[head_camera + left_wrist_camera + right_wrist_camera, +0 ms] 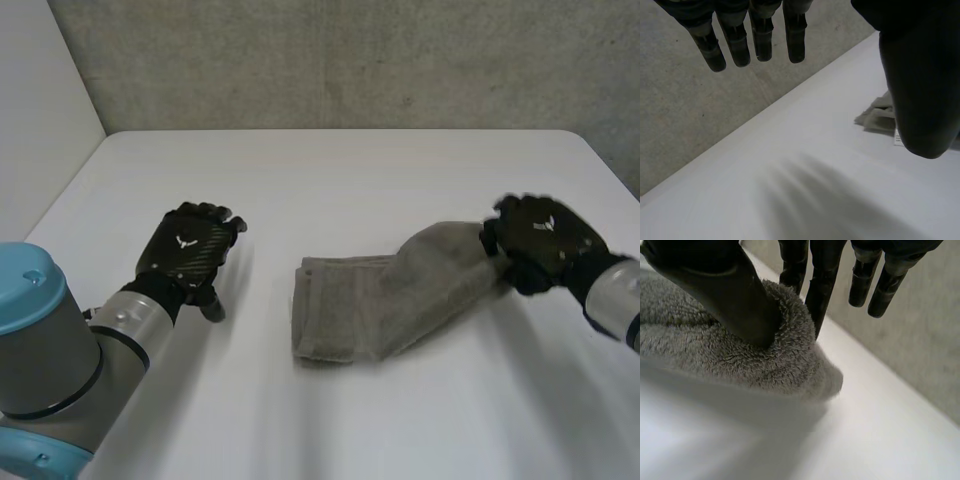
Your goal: Fold the towel.
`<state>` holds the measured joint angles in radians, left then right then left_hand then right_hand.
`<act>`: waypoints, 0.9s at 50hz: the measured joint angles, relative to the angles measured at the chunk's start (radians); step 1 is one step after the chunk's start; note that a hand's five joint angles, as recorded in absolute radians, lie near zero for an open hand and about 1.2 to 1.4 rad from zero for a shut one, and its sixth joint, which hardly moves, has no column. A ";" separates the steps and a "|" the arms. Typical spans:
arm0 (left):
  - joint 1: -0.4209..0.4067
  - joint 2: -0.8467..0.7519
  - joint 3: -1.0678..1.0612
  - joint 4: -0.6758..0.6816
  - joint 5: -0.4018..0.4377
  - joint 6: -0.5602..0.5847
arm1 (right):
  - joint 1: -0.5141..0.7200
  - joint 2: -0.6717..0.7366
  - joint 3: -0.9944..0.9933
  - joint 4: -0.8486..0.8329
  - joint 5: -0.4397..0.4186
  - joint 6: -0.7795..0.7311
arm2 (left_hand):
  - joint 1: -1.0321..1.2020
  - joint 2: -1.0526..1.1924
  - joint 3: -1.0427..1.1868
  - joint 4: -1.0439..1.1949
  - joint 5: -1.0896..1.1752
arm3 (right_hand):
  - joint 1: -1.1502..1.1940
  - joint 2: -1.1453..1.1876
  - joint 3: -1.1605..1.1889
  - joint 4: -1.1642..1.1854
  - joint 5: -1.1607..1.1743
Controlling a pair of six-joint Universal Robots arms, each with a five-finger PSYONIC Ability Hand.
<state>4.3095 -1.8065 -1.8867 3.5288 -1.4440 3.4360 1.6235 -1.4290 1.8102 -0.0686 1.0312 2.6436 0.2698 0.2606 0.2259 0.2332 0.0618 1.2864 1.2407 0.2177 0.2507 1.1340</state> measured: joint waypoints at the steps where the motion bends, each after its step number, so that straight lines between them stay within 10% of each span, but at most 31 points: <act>1: 0.003 0.000 0.003 0.000 0.000 0.000 | 0.024 -0.006 -0.025 0.005 0.001 0.006 | 0.000 0.000 0.000 0.000 0.000 | 0.002 0.000 0.000 0.000 0.000; 22: 0.020 0.019 0.040 0.002 -0.003 -0.082 | 0.650 0.390 -0.360 0.002 0.112 0.033 | 0.000 -0.003 0.000 0.000 0.000 | 0.018 0.000 0.000 0.000 0.017; 35: -0.011 0.018 0.082 0.003 -0.001 -0.107 | 0.598 0.315 -0.261 0.003 0.164 0.034 | -0.001 -0.003 0.000 0.000 0.000 | -0.970 -0.899 0.000 0.000 -0.998; 45: -0.071 -0.019 0.171 0.003 -0.002 -0.164 | 0.480 0.095 -0.146 0.001 0.184 0.109 | -0.004 -0.003 0.000 0.000 0.000 | -1.037 -0.989 0.000 0.000 -1.070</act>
<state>4.2380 -1.8254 -1.7155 3.5321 -1.4458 3.2721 2.1037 -1.3338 1.6645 -0.0671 1.2151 2.7529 0.2657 0.2574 0.2259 0.2331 0.0618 0.2499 0.2520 0.2177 0.2507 0.0643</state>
